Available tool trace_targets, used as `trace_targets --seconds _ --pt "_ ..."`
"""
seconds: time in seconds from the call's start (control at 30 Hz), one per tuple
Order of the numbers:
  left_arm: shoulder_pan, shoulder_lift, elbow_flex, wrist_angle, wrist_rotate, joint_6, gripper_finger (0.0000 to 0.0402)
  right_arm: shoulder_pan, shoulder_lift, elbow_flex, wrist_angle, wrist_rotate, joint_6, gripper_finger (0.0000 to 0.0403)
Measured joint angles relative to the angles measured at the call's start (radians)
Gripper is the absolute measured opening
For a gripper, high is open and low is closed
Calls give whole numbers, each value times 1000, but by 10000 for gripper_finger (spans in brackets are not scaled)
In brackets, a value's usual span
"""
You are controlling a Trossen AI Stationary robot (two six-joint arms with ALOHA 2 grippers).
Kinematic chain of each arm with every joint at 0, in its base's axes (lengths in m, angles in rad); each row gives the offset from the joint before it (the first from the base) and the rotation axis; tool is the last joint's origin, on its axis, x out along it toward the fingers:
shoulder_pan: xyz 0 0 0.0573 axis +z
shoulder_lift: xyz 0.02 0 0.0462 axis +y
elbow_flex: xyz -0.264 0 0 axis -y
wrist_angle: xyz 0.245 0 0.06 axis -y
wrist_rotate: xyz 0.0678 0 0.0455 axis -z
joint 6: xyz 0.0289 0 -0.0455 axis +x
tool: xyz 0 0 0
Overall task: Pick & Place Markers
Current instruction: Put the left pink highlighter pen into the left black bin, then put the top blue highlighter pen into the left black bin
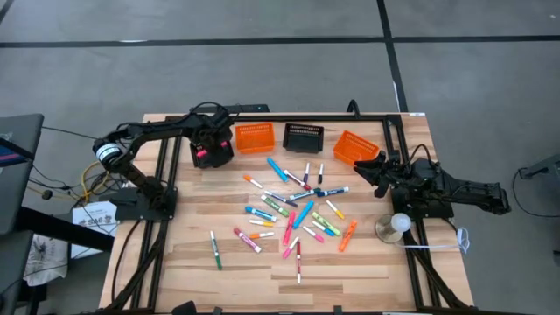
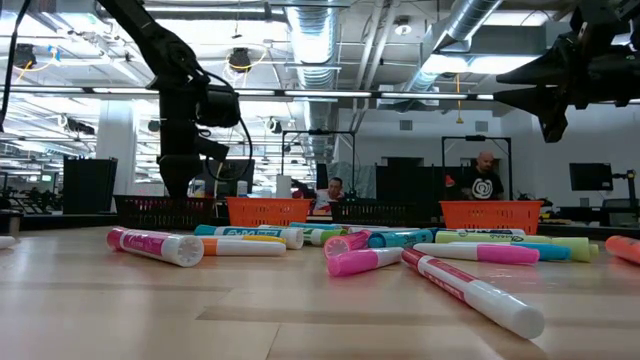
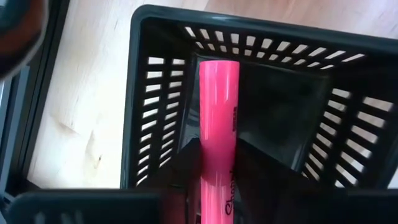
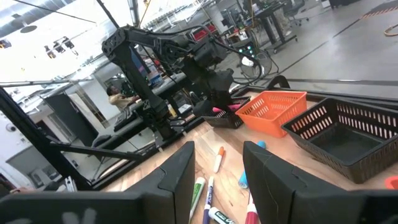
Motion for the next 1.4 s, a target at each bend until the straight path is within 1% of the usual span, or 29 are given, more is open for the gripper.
trace_targets --seconds 0.2,0.37,0.5,0.57,0.67,0.83,0.9,1.0,1.17,1.3,1.4 --pt "0 0 0 0 1 0 135 0 0 0 0 0 0 125" --pt "0 -22 -1 -4 0 -1 155 0 0 0 0 -1 0 125" --pt "-6 -116 -1 -9 -14 -9 159 0 0 0 0 -2 0 125" --pt "-18 -187 -1 -9 -15 -12 159 0 0 0 0 -2 0 125" --pt "-54 -302 -1 -8 1 -60 159 0 0 0 0 -2 0 125" --pt "-142 -461 0 16 151 -243 159 0 0 0 0 -2 0 125" --pt "-191 -499 0 43 180 -321 159 0 0 0 0 -2 0 125" --pt "-278 -524 0 77 182 -419 159 0 0 0 0 -1 0 125" --pt "-425 -512 0 113 187 -532 158 0 0 0 6 -2 0 125" --pt "-510 -497 0 159 183 -652 158 0 0 0 8 -3 0 125" --pt "-569 -474 0 201 179 -704 158 -1 0 0 7 -2 0 125"
